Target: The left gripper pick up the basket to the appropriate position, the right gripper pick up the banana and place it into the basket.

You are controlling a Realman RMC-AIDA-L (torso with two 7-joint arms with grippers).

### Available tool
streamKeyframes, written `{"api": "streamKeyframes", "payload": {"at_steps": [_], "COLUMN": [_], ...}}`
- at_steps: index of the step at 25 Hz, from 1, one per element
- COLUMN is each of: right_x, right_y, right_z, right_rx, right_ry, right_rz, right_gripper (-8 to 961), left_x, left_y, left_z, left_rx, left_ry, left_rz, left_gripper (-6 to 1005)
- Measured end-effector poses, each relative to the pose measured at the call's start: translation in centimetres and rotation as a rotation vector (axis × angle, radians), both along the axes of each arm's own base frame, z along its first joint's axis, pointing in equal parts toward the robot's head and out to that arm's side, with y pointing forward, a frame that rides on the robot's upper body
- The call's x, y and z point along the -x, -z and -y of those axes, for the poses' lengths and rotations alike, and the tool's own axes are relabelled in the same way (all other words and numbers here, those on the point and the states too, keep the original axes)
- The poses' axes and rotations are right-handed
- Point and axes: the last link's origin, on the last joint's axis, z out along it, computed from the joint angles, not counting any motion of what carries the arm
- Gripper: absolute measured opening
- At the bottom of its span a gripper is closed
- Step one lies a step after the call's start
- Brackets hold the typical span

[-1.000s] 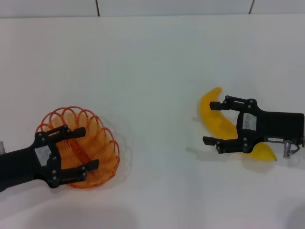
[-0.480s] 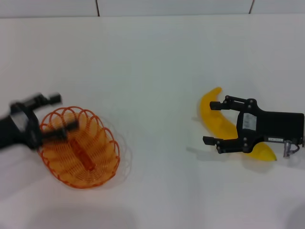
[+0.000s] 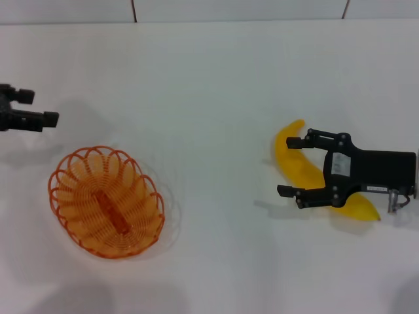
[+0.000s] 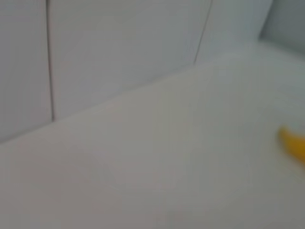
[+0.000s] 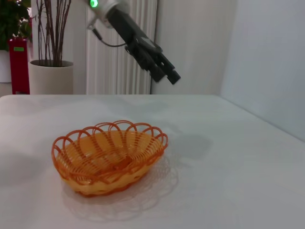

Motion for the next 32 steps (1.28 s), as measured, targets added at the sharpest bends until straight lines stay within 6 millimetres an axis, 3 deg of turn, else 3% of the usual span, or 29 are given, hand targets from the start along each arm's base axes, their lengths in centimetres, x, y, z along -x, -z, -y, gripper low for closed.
{"api": "streamKeyframes", "payload": {"at_steps": [6, 13, 21, 32], "right_x": [0.4, 0.6, 0.7, 1.0], "right_y": [0.1, 0.2, 0.2, 0.4], "right_z": [-0.4, -0.5, -0.5, -0.8], "right_rx": [0.008, 0.011, 0.011, 0.012], "right_ry": [-0.008, -0.012, -0.016, -0.025], "right_rz": [0.0, -0.001, -0.002, -0.005], "right_gripper": [896, 896, 896, 895], "left_x": [-0.9, -1.7, -2.5, -2.6], "left_y": [3.2, 5.5, 6.0, 7.5], "left_z": [0.0, -0.1, -0.7, -0.8], "left_rx": [0.108, 0.176, 0.168, 0.194], "left_ry": [0.213, 0.255, 0.297, 0.31], "left_rz": [-0.187, -0.306, -0.319, -0.331], "left_gripper": [816, 810, 804, 707]}}
